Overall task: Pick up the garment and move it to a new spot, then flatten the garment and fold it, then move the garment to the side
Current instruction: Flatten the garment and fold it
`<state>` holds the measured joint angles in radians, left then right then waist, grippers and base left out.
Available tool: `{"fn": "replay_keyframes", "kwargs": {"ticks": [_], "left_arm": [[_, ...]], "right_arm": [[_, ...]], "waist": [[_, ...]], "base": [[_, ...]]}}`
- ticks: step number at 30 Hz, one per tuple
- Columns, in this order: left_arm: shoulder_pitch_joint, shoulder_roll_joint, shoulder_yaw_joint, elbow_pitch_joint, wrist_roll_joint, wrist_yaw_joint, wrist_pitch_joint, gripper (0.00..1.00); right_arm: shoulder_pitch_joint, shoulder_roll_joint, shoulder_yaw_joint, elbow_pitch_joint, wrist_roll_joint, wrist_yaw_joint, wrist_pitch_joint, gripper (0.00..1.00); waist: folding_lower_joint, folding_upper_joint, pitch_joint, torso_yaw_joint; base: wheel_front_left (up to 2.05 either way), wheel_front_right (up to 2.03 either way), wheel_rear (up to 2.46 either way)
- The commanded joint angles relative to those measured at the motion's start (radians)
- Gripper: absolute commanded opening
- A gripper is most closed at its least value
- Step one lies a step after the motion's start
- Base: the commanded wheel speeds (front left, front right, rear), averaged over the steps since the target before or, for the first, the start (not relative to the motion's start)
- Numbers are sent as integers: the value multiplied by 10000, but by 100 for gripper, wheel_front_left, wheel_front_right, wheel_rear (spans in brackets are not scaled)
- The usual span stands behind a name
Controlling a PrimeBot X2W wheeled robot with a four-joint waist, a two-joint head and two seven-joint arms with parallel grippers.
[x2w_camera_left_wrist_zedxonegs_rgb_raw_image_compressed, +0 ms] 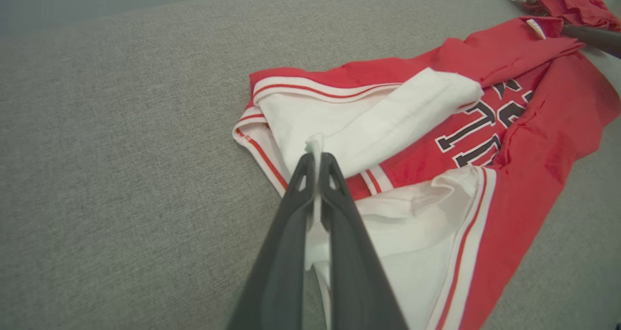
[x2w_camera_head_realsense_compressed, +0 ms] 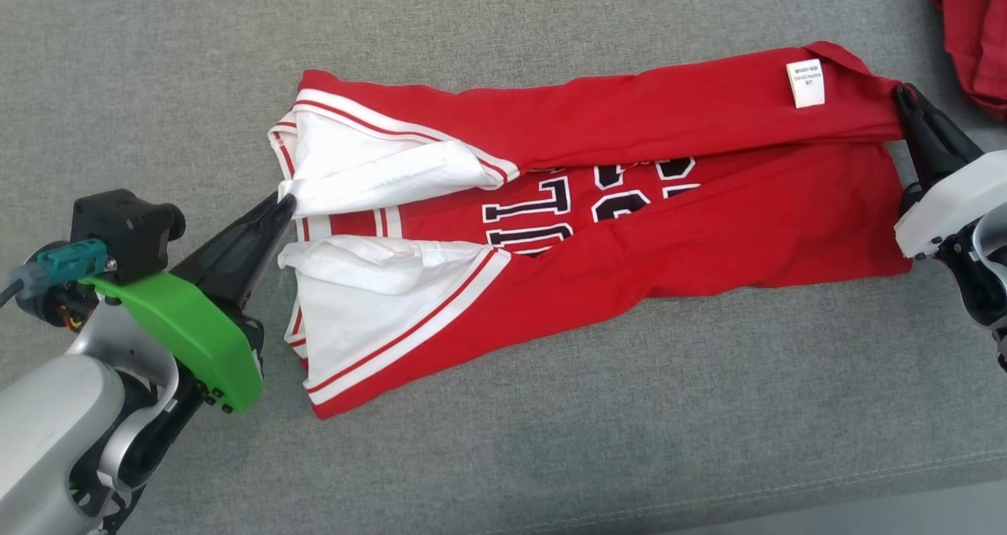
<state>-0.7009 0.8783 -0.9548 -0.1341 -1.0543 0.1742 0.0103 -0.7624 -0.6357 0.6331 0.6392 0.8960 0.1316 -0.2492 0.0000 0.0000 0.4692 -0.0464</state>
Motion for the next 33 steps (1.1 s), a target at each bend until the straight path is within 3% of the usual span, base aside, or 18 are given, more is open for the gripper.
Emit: {"fn": "replay_keyframes", "kwargs": {"ticks": [1,8,9,11,12,13,18,25,29,33], "left_arm": [[221,83,54,-58,-71,71,-95,0],[809,-99,-63,-44,-290,255,-412,0],[856,-201,-109,36,-233,233,-478,0],[941,-489,-88,300,-175,357,-776,5],[1000,-630,-80,459,-136,408,-953,48],[1065,-797,-68,600,-63,488,-1160,100],[1484,-1648,152,1281,323,1000,-2367,100],[2387,-2551,1209,1334,1348,1826,-2757,100],[3627,-3336,2556,1037,2303,2010,-2744,100],[4517,-3922,3297,908,3168,1907,-2748,100]], "right_arm": [[188,-61,-96,-17,61,-20,-92,0],[656,160,-134,-120,17,-18,-119,0],[683,210,-132,-83,-4,-18,-123,5],[745,321,-176,-4,4,-18,-134,45],[770,376,-213,33,0,-18,-141,100],[805,427,-269,61,-10,-18,-150,100],[1231,590,-1110,-165,-238,-18,-167,100],[2725,1118,-2867,-1345,-1137,-18,-165,100],[3723,1674,-3703,-2057,-1872,-18,-165,100],[4499,2157,-4147,-2517,-2408,-18,-166,100]], "waist": [[0,0,-26,6],[0,0,-112,-30],[0,0,-121,-33],[0,0,-165,-38],[0,0,-203,-49],[0,0,-245,-58],[0,0,-671,-23],[0,0,-1517,200],[0,0,-1937,417],[0,0,-2224,615]], "base": [[0,0,0],[0,0,0],[0,0,0],[0,0,0],[0,0,0],[0,0,0],[0,0,0],[0,0,0],[0,0,0],[0,0,0]]}}
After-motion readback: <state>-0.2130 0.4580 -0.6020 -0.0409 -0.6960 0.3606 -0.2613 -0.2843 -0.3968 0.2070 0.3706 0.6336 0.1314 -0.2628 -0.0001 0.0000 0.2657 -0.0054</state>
